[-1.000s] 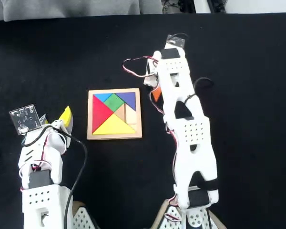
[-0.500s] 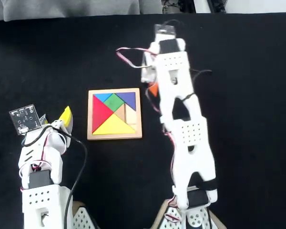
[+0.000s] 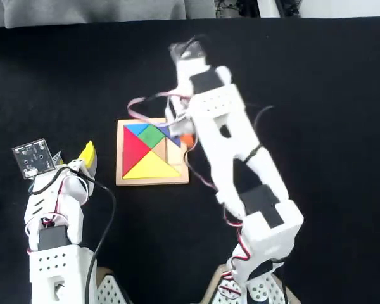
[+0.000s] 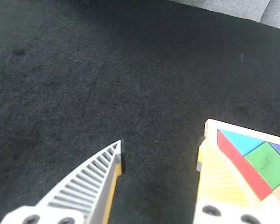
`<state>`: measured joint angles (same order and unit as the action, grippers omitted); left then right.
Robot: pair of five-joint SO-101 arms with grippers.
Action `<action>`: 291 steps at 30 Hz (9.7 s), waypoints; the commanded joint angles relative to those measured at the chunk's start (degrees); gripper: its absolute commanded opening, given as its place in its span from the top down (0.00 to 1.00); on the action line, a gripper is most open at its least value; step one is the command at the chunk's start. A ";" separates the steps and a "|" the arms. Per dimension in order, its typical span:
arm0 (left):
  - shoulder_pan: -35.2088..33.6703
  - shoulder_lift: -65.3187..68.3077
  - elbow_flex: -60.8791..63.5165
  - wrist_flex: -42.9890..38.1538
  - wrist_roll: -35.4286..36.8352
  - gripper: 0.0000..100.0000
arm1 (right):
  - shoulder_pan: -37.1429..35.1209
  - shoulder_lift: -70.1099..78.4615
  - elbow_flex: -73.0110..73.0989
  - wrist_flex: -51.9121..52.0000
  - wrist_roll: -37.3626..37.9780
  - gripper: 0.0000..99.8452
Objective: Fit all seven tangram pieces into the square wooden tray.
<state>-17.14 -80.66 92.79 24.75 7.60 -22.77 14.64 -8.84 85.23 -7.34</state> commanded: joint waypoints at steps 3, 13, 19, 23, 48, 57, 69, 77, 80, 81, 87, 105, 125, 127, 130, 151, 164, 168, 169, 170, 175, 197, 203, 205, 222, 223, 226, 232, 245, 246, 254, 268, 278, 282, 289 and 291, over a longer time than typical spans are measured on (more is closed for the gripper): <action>0.66 -0.70 -0.31 -1.05 -0.44 0.74 | -4.57 -0.31 6.46 -4.75 4.92 0.99; 0.66 -0.70 -0.31 -1.05 -0.44 0.74 | -4.66 11.30 1.63 -6.77 -0.88 0.99; 0.66 -0.70 -0.31 -1.05 -0.44 0.74 | -4.75 12.97 -0.31 -5.45 -9.58 0.99; 0.66 -0.70 -0.31 -1.05 -0.44 0.74 | -4.57 12.88 -0.48 -5.36 -9.76 0.99; 0.66 -0.70 -0.31 -1.05 -0.44 0.74 | -7.56 12.79 -0.66 -5.10 -6.51 0.79; 0.66 -0.70 -0.31 -1.05 -0.44 0.74 | -7.56 4.18 -0.13 -2.64 -4.84 0.79; 0.66 -0.70 -0.31 -1.05 -0.44 0.74 | -0.53 -19.12 8.04 -0.79 7.30 0.99; 0.66 -0.70 -0.31 -1.05 -0.44 0.74 | 2.55 -43.21 44.53 -41.76 7.65 0.99; 0.66 -0.70 -0.31 -1.05 -0.44 0.74 | 2.55 -56.13 61.41 -62.33 7.65 0.99; 0.66 -0.70 -0.31 -1.05 -0.44 0.74 | 2.55 -60.35 67.12 -69.27 7.65 0.99; 2.42 -0.70 0.57 -1.41 -2.37 0.74 | 4.57 -81.10 95.52 -108.84 7.74 0.99; 3.74 -0.70 1.19 -1.49 -3.60 0.74 | 17.67 -104.57 97.71 -123.87 7.21 0.99; 3.91 -0.70 1.19 -1.49 -3.69 0.74 | 28.22 -121.98 105.45 -110.33 7.12 0.99; 4.00 -0.70 1.19 -1.49 -3.69 0.74 | 27.96 -121.63 105.45 -92.13 7.12 0.99; 4.00 -0.70 1.19 -1.49 -3.69 0.74 | 27.96 -121.71 105.45 -68.92 7.21 0.99; 3.91 -0.70 1.19 -1.49 -3.69 0.74 | 28.04 -122.42 105.45 -10.73 7.56 0.99; 12.88 -11.69 -34.59 29.01 -3.60 0.74 | 28.13 -122.42 105.45 -10.73 7.56 0.99; 15.78 -20.22 -41.89 41.23 -3.69 0.74 | 28.13 -122.42 105.45 -10.73 7.56 0.99; 15.87 -22.77 -43.12 43.60 -4.13 0.74 | 28.13 -122.42 105.45 -10.73 7.56 0.99; 15.78 -24.62 -44.09 45.80 -5.89 0.74 | 28.13 -122.42 105.45 -10.73 7.56 0.99; 15.78 -23.65 -45.76 59.16 -19.52 0.74 | 28.13 -122.42 105.45 -10.73 7.56 0.99; -1.63 -22.68 4.62 22.95 -19.78 0.80 | 28.04 -122.42 105.45 -10.73 7.56 0.99; -1.19 -22.68 4.62 40.97 -19.78 0.80 | 28.13 -122.42 105.45 -10.73 7.56 0.99; -1.27 -22.77 4.35 47.03 -19.78 0.81 | 28.13 -122.42 105.45 -10.73 7.56 0.99; 0.57 -22.77 4.53 47.82 -19.69 0.95 | 28.13 -122.42 105.45 -10.73 7.56 0.99; 0.66 -22.77 4.53 47.82 -19.69 0.95 | 28.13 -122.42 105.45 -10.73 7.56 0.99; 0.75 -22.77 4.53 47.82 -19.69 0.95 | 28.13 -122.42 105.45 -10.73 7.56 0.99; 0.66 -22.77 4.53 47.82 -19.69 0.95 | 28.13 -122.42 105.45 -10.73 7.56 0.99; 0.57 -22.77 4.53 47.82 -19.69 0.95 | 28.13 -122.42 105.45 -10.73 7.56 0.99; 0.57 -22.77 4.53 47.82 -19.69 0.95 | 28.13 -122.42 105.45 -10.73 7.56 0.99; 0.57 -22.77 4.53 47.82 -19.69 0.95 | 28.13 -122.42 105.45 -10.73 7.56 0.99; 0.57 -22.77 4.53 47.82 -19.69 0.95 | 28.13 -122.42 105.45 -10.73 7.56 0.99; 0.57 -22.77 4.53 47.82 -19.69 0.95 | 28.13 -122.42 105.45 -10.73 7.56 0.99; 0.57 -22.77 4.53 47.82 -19.69 0.95 | 28.13 -122.42 105.45 -10.73 7.56 0.99; 0.57 -22.77 4.53 47.82 -19.69 0.95 | 28.13 -122.42 105.45 -10.73 7.56 0.99; 0.57 -22.77 4.53 47.82 -19.69 0.95 | 28.13 -122.42 105.45 -10.73 7.56 0.99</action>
<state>-17.05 -102.90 96.22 72.31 -12.35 4.57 -103.52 96.57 74.15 0.13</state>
